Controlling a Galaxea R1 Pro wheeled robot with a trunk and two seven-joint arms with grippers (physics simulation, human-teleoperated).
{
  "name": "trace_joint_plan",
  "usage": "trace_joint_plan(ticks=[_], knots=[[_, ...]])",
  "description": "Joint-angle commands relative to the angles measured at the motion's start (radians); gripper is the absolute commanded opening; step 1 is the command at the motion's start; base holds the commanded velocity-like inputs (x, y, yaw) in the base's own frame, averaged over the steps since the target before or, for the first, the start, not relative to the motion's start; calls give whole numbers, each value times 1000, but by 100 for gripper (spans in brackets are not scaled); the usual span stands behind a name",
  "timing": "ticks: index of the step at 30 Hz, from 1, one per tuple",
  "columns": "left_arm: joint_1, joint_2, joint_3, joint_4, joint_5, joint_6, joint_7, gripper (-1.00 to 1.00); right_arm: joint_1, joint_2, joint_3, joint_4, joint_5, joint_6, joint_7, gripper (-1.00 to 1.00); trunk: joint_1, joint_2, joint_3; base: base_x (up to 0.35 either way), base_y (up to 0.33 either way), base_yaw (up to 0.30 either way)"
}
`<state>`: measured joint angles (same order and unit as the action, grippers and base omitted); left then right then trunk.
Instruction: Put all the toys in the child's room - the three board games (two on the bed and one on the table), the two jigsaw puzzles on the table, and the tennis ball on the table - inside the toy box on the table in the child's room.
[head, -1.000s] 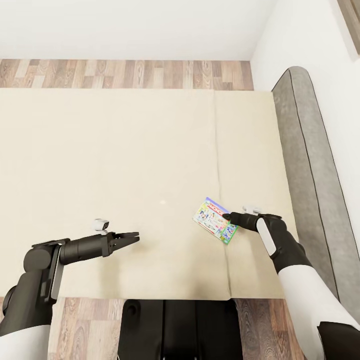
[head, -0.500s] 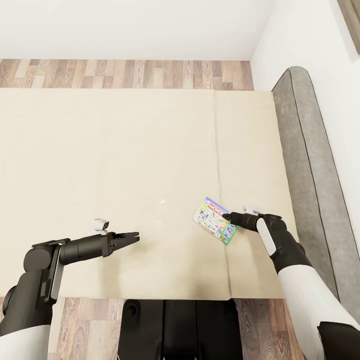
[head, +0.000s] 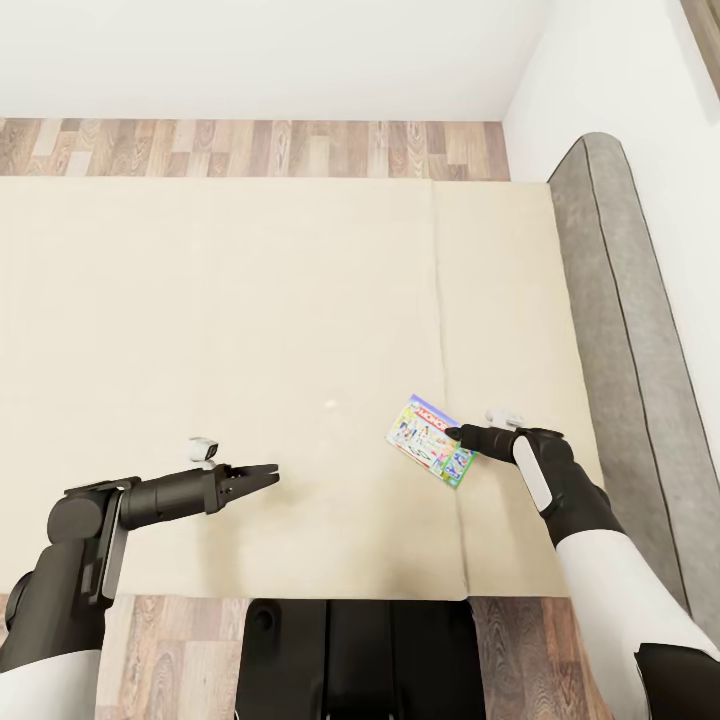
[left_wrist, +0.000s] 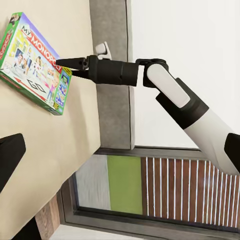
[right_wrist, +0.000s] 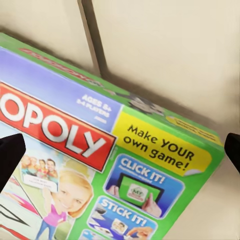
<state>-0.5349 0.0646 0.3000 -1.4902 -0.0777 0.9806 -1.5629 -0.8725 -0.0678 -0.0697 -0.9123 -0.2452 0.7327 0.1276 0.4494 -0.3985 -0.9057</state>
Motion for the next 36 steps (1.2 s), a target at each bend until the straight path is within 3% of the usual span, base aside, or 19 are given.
trace_joint_plan(ticks=[1, 36], knots=[[0, 0, 1, -1, -8, 10, -8, 100, 0, 0, -2, -1, 4, 5, 7, 100, 1, -2, -1, 0, 25, 0], [0, 0, 2, -1, -8, 10, -8, 100, 0, 0, -2, -2, 4, 5, 7, 100, 1, -2, -1, 0, 94, 0]])
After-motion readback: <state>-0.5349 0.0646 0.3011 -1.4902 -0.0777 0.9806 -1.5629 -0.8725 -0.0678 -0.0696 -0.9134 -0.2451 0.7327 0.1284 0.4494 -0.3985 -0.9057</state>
